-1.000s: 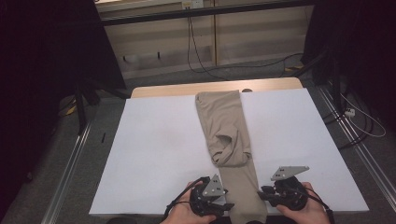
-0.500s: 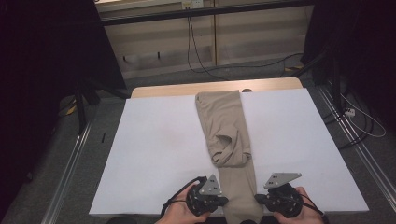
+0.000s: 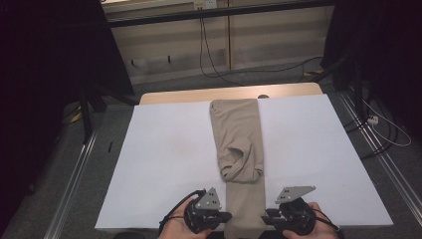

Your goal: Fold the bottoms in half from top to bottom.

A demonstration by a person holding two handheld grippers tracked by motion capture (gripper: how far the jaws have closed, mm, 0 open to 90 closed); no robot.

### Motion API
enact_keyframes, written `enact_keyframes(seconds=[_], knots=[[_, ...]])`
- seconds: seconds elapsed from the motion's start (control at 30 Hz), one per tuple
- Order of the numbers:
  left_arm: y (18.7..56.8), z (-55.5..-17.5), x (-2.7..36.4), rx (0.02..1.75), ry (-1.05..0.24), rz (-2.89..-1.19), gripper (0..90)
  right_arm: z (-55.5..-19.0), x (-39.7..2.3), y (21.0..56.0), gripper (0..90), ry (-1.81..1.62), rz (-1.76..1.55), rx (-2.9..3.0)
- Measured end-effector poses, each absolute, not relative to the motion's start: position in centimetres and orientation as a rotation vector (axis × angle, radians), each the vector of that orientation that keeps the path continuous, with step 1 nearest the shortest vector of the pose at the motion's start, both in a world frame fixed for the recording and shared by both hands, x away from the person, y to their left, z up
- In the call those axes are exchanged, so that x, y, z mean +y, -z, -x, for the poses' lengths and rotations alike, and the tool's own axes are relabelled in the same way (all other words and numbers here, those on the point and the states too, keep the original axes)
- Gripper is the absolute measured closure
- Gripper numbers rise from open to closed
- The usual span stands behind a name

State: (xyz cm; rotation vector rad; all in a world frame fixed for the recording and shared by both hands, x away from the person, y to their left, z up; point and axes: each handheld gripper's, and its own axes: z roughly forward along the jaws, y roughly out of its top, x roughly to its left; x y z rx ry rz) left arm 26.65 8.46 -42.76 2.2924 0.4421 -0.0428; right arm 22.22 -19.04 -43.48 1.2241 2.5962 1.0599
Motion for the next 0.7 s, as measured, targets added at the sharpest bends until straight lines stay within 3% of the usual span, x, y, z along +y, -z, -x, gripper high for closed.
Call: enact_keyframes(seconds=[0.07, 0.13, 0.17, 0.4, 0.5, 0.6, 0.67, 0.7], knots=[[42.2, -27.8, 8.2, 0.461, -0.033, -2.269, 73.1, -23.2, -19.5, 43.1, 65.8, -1.095, -1.212, 2.575], [41.8, -29.6, 7.6, 0.536, -0.097, -2.227, 53.9, -24.5, -19.9, 42.6, 65.9, -1.105, -1.195, 2.528], [41.6, -30.7, 7.4, 0.551, -0.106, -2.222, 50.4, -25.3, -20.0, 42.4, 66.5, -1.110, -1.184, 2.523], [41.1, -36.5, 4.4, 0.608, -0.172, -2.186, 43.6, -30.6, -19.7, 41.1, 80.6, -1.136, -1.188, 2.443], [41.7, -37.8, 3.0, 0.655, -0.089, -2.183, 41.3, -32.5, -19.5, 41.3, 81.2, -1.123, -1.234, 2.421], [42.1, -38.6, 2.0, 0.666, -0.049, -2.175, 52.1, -33.5, -19.6, 42.0, 79.2, -1.118, -1.289, 2.411], [42.4, -38.8, 1.8, 0.687, -0.024, -2.178, 83.0, -33.4, -19.5, 42.4, 78.7, -1.113, -1.284, 2.417], [42.6, -39.0, 1.7, 0.693, 0.006, -2.167, 89.6, -33.3, -19.5, 42.6, 78.2, -1.112, -1.280, 2.423]])
